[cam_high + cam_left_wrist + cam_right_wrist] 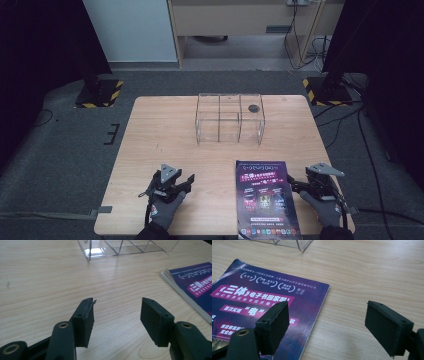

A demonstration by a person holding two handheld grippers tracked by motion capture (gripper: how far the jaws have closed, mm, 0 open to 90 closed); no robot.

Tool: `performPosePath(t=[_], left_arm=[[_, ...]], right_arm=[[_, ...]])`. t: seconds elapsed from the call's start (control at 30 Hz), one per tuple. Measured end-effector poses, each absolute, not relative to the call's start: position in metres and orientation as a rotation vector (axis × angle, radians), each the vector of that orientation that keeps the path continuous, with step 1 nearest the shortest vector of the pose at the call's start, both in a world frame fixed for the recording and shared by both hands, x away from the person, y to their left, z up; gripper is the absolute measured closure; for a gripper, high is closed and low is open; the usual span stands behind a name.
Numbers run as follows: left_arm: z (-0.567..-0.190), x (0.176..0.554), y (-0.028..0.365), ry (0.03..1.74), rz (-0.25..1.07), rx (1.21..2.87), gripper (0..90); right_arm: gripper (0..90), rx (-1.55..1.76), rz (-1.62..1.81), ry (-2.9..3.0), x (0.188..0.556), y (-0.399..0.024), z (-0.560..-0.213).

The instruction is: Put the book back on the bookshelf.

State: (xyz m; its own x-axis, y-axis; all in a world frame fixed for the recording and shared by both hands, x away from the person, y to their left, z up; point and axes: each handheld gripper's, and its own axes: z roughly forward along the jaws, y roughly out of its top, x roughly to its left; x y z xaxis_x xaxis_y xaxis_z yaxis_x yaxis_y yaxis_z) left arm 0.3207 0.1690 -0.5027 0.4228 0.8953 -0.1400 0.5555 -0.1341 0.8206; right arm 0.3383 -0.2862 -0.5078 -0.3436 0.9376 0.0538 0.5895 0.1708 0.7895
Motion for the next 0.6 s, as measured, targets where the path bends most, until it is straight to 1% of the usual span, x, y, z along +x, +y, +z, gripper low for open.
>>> performPosePath(t=[0.23,0.6], left_arm=[[-0.503,0.315,0.152,1.212,0.474,1.830,43.3],[-0.502,0.315,0.137,1.196,0.425,1.818,42.9]], right_arm=[[19.6,1.437,1.037,2.007,0.334,-0.282,-0.508],[19.6,1.410,1.042,2.045,0.329,-0.273,-0.510]])
